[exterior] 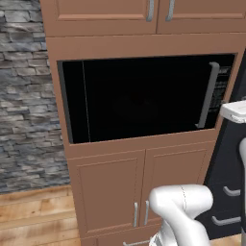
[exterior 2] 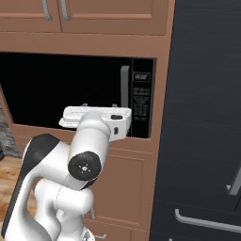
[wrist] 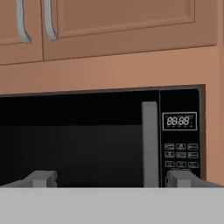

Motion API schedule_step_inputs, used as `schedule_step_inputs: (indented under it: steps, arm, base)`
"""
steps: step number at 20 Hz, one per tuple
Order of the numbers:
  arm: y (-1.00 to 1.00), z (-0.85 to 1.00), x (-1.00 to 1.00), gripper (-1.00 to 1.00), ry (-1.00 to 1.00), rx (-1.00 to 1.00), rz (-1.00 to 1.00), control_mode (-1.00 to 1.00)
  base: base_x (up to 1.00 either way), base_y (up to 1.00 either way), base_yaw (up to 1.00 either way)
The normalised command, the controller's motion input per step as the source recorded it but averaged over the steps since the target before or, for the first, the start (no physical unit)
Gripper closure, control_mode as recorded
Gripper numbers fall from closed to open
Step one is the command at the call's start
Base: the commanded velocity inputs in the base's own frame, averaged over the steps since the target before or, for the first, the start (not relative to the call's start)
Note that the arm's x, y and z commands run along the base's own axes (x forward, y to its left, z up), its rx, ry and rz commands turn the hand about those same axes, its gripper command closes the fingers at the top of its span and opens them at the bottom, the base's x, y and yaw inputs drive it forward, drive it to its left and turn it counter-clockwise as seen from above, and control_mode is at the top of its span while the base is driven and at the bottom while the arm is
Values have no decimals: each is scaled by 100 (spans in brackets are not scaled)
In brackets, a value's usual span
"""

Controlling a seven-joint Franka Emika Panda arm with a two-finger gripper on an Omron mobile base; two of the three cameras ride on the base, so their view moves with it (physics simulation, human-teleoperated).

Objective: Open the microwave door.

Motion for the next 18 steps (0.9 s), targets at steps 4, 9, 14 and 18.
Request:
schedule_step_inputs:
  steps: [4,9,14,18]
  arm:
    - [-7,-4,11,-100,-9,0,0,-100]
    - [0,-1,23,-100,-3,0,0,-100]
    - [0,-2,28,-100,-2,0,0,-100]
    - [-3,-5,30,-100,0,0,0,-100]
  base:
    - [0,0,0]
    - [0,0,0]
    - [0,0,0]
    - [0,0,0]
